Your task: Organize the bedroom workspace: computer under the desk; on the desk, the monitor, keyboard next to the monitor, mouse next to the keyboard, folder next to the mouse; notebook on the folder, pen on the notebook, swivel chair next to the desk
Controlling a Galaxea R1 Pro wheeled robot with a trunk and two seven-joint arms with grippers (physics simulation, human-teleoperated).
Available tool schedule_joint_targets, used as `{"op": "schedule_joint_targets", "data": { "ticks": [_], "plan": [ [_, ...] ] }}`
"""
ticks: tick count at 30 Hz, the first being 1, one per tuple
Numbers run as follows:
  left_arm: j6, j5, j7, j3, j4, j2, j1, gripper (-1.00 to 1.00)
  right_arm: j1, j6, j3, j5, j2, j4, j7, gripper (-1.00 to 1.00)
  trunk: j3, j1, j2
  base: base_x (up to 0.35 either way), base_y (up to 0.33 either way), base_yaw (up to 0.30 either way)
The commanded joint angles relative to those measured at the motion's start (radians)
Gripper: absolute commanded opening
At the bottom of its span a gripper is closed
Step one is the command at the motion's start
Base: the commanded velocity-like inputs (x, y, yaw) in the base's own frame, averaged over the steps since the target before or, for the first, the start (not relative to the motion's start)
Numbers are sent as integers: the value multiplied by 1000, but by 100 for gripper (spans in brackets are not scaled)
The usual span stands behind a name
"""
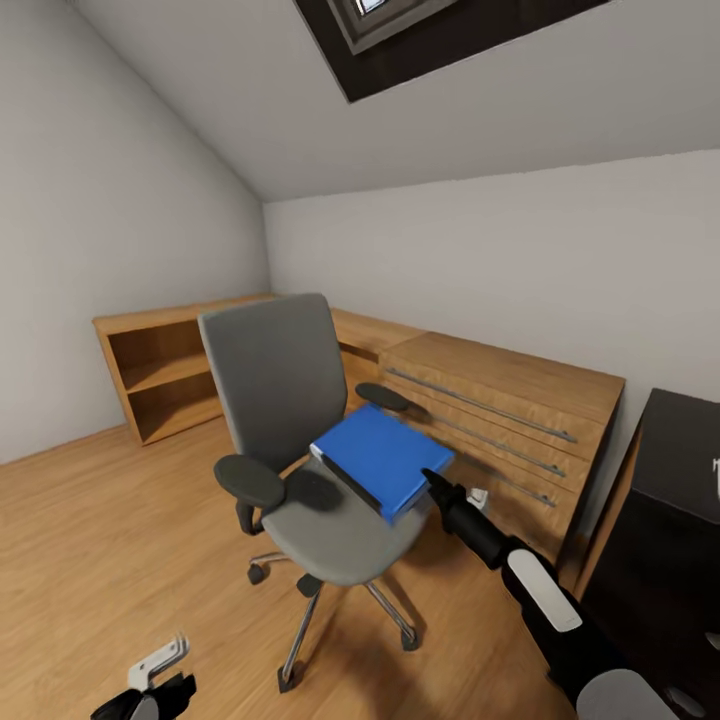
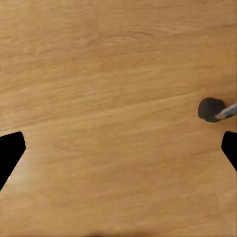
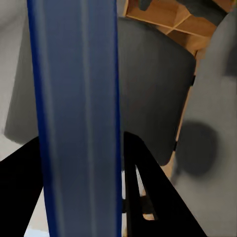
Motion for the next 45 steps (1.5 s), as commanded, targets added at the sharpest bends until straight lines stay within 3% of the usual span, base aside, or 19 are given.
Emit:
{"op": "schedule_joint_targets", "data": {
  "ticks": [1, 2, 5, 10, 13, 17, 18, 19, 22, 24, 29, 35, 37, 38, 42, 43, 45],
  "plan": [
    [-44, 9, 7, -23, 44, 0, 0, 100, 0, 2, 2, -7, -6, -15, 1, -100, 2, -4, 7, 0, 0, 0],
    [-109, 7, 7, -47, 117, 1, 0, 100, 1, 1, 2, -7, -10, -46, 0, -100, 5, -8, 14, 0, 0, 0],
    [-170, 6, 6, -66, 180, 1, 0, 100, 3, 0, 2, -6, -14, -110, -3, -100, 15, -19, 35, -91, 0, 0],
    [-198, 6, 6, -74, 211, 1, 0, 100, 21, -52, 1, -5, -22, -213, -38, -100, 30, -39, 70, -286, 0, 0],
    [-202, 6, 6, -76, 215, 1, 0, 100, 75, -111, 1, -5, -36, -331, -69, -100, 40, -50, 91, -332, 0, 0],
    [-203, 6, 6, -76, 218, 1, 0, 100, 135, -133, 1, -5, -44, -481, -182, -100, 52, -65, 119, -337, 0, 0],
    [-203, 5, 6, -77, 218, 1, 0, 100, 153, -136, 1, -6, -45, -532, -282, -100, 55, -69, 126, -176, 0, 0],
    [-203, 5, 6, -77, 219, 1, 0, 100, 157, -136, 1, -8, -45, -549, -335, -100, 59, -73, 133, -113, 0, 0],
    [-203, -5, 4, -88, 230, 0, 0, 100, 163, -135, 1, -10, -46, -587, -406, -100, 68, -85, 154, -65, 0, 0],
    [-207, -31, -2, -131, 273, -2, 0, 100, 170, -132, 1, -12, -47, -628, -440, -100, 74, -92, 168, -22, 0, 0],
    [-280, -54, -16, -175, 339, -19, 0, 100, 179, -128, 1, -14, -51, -654, -453, -100, 90, -111, 203, -5, 0, 0],
    [-299, -56, -17, -179, 346, -22, 0, 100, 181, -129, -6, -21, -79, -656, -427, -100, 109, -134, 245, 0, 0, 0],
    [-301, -56, -17, -180, 347, -22, 0, 100, 181, -128, -17, -36, -82, -657, -419, -100, 115, -142, 259, 0, 0, 0],
    [-301, -56, -17, -180, 349, -22, 0, 100, 181, -132, -25, -70, -84, -657, -397, -100, 118, -146, 266, 0, 0, 0],
    [-301, -58, -17, -182, 366, -23, 0, 100, 185, -130, -26, -85, -85, -657, -348, -100, 131, -161, 294, 0, 0, 0],
    [-305, -73, -30, -182, 443, -22, 0, 100, 187, -135, -47, -90, -86, -656, -338, -100, 134, -165, 301, 0, 0, 0],
    [-306, -91, -33, -181, 449, -23, 0, 100, 187, -135, -57, -90, -86, -656, -339, -100, 140, -173, 315, 0, 0, -15]
  ]
}}
